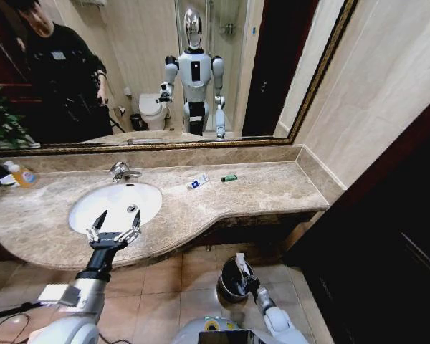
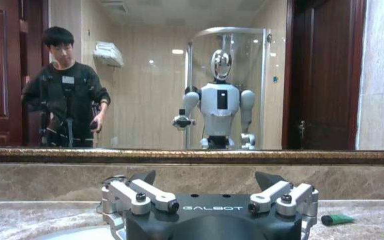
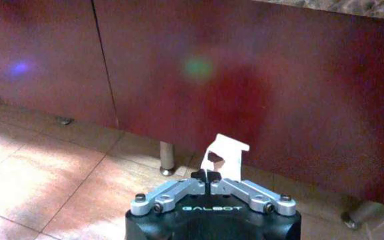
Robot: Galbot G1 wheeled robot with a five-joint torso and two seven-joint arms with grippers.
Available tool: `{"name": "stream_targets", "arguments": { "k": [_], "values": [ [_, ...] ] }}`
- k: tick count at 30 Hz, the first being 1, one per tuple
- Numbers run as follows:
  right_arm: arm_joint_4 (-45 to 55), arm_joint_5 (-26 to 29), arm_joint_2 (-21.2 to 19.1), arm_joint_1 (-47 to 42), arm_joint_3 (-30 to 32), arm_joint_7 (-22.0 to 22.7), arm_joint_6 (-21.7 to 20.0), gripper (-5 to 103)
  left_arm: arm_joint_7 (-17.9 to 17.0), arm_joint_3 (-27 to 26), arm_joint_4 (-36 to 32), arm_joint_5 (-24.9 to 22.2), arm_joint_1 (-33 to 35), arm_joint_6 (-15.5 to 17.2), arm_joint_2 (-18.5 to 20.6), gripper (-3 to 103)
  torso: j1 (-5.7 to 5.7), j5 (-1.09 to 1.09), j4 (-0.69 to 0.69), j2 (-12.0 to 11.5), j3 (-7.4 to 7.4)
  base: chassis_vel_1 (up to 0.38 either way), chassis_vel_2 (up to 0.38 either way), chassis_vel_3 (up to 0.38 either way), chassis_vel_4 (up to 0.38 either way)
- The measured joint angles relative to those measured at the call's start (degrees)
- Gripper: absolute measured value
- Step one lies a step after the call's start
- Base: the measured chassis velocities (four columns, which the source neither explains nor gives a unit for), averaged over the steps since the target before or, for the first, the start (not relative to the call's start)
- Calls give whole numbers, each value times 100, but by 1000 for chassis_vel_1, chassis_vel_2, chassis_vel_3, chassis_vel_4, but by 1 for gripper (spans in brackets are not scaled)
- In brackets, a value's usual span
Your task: Pick up the trash from the sink and place it in the trash bin.
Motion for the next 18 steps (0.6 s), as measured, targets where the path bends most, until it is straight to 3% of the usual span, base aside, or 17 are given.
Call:
{"name": "stream_targets", "arguments": {
  "k": [2, 8, 14, 15, 17, 18],
  "values": [
    [-5, 61, -6, -15, 8, -18, -47, 0, 0, 0, 0, 0, 0, 0, 0, 100, 0, 0, 0, 0, 0, 0, 0, 0, 0],
    [22, 80, -12, -37, 1, 1, -42, 27, 0, 0, 0, 0, 0, 0, 0, 100, 0, 1, 0, 0, 0, 0, 0, 0, 0],
    [117, 81, -24, -55, -13, 2, -88, 43, 0, 0, 0, 0, 0, 0, 0, 100, 0, 1, 0, 0, 0, 0, 0, 0, 0],
    [132, 81, -24, -57, -18, 1, -104, 54, 0, 0, 0, 0, 0, 0, 0, 100, 0, 1, 0, 0, 0, 0, 0, 0, 0],
    [151, 80, -24, -63, -23, -2, -123, 54, 0, 0, 0, 0, 0, 0, 0, 100, 0, 1, 0, 0, 0, 0, 0, 0, 0],
    [175, 78, -23, -71, -31, -7, -145, 60, 0, 0, 0, 0, 0, 0, 0, 100, 0, 1, 0, 0, 0, 0, 0, 0, 0]
  ]
}}
